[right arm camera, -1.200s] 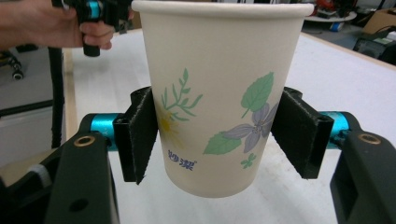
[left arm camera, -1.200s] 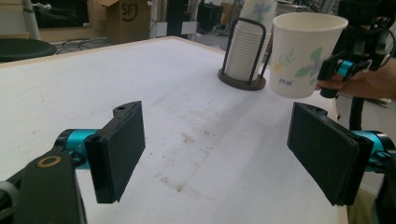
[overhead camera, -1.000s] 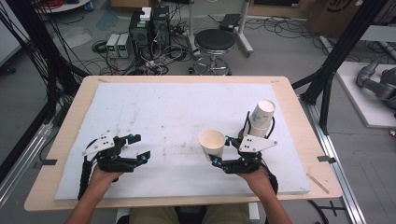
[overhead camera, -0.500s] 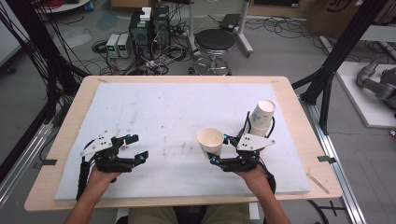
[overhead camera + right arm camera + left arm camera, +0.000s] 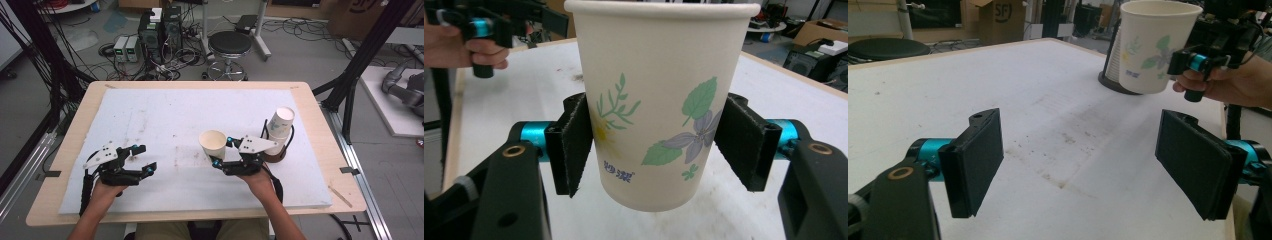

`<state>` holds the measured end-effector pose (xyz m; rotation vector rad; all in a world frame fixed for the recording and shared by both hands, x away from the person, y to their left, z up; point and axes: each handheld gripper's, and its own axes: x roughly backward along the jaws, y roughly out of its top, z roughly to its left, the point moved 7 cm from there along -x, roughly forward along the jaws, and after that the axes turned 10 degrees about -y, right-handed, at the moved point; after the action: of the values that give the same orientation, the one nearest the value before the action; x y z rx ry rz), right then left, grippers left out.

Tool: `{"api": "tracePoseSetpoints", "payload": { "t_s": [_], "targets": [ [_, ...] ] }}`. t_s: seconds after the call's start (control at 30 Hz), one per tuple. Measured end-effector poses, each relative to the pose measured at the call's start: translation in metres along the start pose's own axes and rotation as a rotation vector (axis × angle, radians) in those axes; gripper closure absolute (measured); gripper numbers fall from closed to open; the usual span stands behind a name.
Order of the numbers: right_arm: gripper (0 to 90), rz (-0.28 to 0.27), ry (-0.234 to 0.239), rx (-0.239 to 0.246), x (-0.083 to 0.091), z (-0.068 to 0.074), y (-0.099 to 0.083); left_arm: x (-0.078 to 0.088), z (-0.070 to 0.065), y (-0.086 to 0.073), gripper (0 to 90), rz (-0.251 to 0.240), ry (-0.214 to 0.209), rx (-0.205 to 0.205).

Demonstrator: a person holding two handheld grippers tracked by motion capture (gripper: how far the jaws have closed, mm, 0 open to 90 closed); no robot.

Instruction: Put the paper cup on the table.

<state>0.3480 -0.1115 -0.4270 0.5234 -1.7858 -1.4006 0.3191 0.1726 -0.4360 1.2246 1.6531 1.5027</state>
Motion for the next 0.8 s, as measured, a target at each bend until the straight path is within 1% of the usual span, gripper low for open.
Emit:
{"api": "tracePoseSetpoints", "payload": {
  "t_s": [0.07, 0.23, 0.37, 0.43, 0.53, 0.6, 0.7, 0.8],
  "targets": [
    [34.6, -0.011, -0.004, -0.009, -0.008, 0.000, 0.003, 0.001, -0.001, 0.000, 19.3, 0.002, 0.000, 0.000],
    [34.6, -0.012, -0.012, -0.025, -0.027, 0.002, 0.005, 0.002, -0.001, -0.001, 19.5, 0.005, 0.003, 0.000],
    [34.6, -0.006, -0.033, -0.052, -0.041, 0.000, 0.002, 0.003, -0.001, -0.001, 19.5, 0.002, 0.003, 0.003],
    [34.6, 0.004, -0.039, -0.070, -0.046, -0.003, 0.000, 0.003, -0.001, -0.001, 19.6, 0.002, 0.005, 0.004],
    [34.6, 0.018, -0.061, -0.079, -0.052, -0.006, -0.003, 0.003, 0.000, -0.001, 19.6, 0.002, 0.006, 0.004],
    [34.6, 0.025, -0.067, -0.090, -0.055, -0.007, -0.005, 0.002, 0.000, -0.001, 19.6, 0.001, 0.004, 0.007],
    [34.6, 0.050, -0.077, -0.106, -0.062, -0.010, -0.010, 0.001, -0.001, -0.002, 19.6, 0.008, 0.000, 0.005],
    [34.6, 0.071, -0.086, -0.111, -0.067, -0.011, -0.015, -0.001, -0.001, -0.002, 19.6, 0.012, -0.003, 0.002]
  ]
}}
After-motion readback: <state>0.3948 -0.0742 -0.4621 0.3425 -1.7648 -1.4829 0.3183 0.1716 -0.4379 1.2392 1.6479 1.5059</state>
